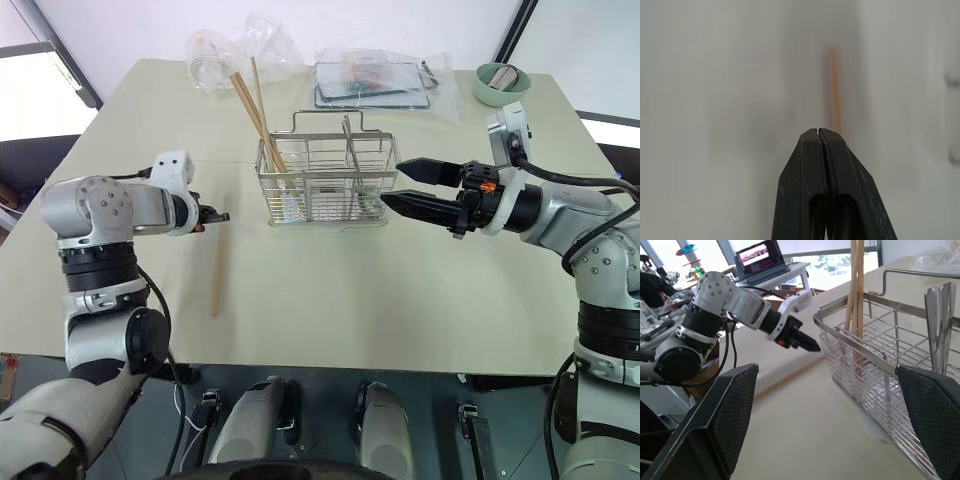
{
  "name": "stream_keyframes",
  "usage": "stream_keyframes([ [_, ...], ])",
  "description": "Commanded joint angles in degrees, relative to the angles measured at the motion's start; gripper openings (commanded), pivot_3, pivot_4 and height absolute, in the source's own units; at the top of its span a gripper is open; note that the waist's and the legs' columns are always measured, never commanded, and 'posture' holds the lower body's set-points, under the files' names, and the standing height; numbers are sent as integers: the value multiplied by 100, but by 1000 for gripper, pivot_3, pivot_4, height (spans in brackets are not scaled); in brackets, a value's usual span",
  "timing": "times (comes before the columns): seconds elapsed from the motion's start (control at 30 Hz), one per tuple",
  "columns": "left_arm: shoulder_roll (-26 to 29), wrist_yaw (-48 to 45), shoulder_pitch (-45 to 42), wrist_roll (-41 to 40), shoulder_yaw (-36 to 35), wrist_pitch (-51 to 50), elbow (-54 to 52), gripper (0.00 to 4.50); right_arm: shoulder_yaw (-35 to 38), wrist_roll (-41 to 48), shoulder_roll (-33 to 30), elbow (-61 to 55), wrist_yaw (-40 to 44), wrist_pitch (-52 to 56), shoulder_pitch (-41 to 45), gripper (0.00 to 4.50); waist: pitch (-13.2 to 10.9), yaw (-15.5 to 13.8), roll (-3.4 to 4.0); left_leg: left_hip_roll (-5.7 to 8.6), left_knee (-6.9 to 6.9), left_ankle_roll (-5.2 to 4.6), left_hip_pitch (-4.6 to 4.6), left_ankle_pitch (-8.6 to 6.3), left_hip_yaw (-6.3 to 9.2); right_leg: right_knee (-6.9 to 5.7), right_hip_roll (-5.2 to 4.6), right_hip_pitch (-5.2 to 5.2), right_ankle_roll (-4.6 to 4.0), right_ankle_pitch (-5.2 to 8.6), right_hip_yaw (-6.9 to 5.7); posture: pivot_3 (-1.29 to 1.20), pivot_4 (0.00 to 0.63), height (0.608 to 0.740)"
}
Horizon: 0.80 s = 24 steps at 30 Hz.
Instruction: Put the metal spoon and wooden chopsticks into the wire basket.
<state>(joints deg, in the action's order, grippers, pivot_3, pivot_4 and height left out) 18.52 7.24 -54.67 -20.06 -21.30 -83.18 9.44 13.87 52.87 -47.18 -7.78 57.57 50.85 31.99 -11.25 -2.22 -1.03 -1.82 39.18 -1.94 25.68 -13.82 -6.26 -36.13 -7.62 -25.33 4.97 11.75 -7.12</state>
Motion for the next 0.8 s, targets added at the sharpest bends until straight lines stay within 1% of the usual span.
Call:
stream_keyframes([
  [0.03,308,-71,-673,271,-193,1817,87,26,200,102,-82,-143,-9,-6,84,4500,0,3,0,0,0,0,2,0,-1,2,0,-2,-1,0,0,0,150,707],
  [0.1,320,-183,-1020,214,-325,2691,222,26,193,95,-117,-124,-1,9,113,4500,0,-2,0,0,0,1,5,-1,-2,5,-2,-3,-1,-1,0,0,150,707],
  [0.2,139,-452,-1674,-243,-705,3751,237,26,216,132,-157,-59,-5,69,199,4500,0,-8,0,3,0,0,8,-2,-5,12,-8,-1,1,-1,-1,0,150,707],
  [0.27,32,-737,-1990,-508,-730,4240,77,26,223,130,-172,-39,-5,92,225,4500,0,-10,0,4,3,0,12,-2,-7,13,-10,-1,1,-2,-1,0,150,707],
  [0.33,-66,-1008,-2185,-759,-666,4519,-124,26,223,132,-177,-32,-14,123,251,4500,0,0,0,4,5,0,12,0,-9,14,-9,0,2,-2,-2,0,150,707],
  [0.43,-463,-1324,-2473,-1706,-645,4201,-639,26,220,130,-203,-71,-36,162,272,4500,0,3,0,1,5,0,10,0,-10,10,-4,-1,2,-2,-1,0,150,707],
  [0.5,-587,-1450,-2404,-2025,-489,3976,-914,26,246,141,-215,-86,-57,175,267,4500,0,2,0,1,6,-3,8,-1,-9,7,-3,1,2,-2,-1,0,150,707],
  [0.57,-611,-1698,-2164,-2188,-199,3841,-1214,26,287,147,-228,-113,-81,183,232,4500,0,6,1,1,6,-10,0,-4,-9,6,-2,6,3,-1,0,0,150,707],
  [0.7,-610,-1892,-1540,-2126,355,3787,-1549,26,434,198,-231,-266,-160,208,59,4500,3,7,5,1,5,-8,-15,-3,-12,0,2,14,2,0,4,0,150,707],
  [0.8,-493,-1593,-1547,-2063,270,3745,-1282,26,572,249,-234,-386,-234,236,-87,4500,2,4,3,0,5,-12,-12,-5,-9,1,5,13,2,-1,4,0,150,707],
])
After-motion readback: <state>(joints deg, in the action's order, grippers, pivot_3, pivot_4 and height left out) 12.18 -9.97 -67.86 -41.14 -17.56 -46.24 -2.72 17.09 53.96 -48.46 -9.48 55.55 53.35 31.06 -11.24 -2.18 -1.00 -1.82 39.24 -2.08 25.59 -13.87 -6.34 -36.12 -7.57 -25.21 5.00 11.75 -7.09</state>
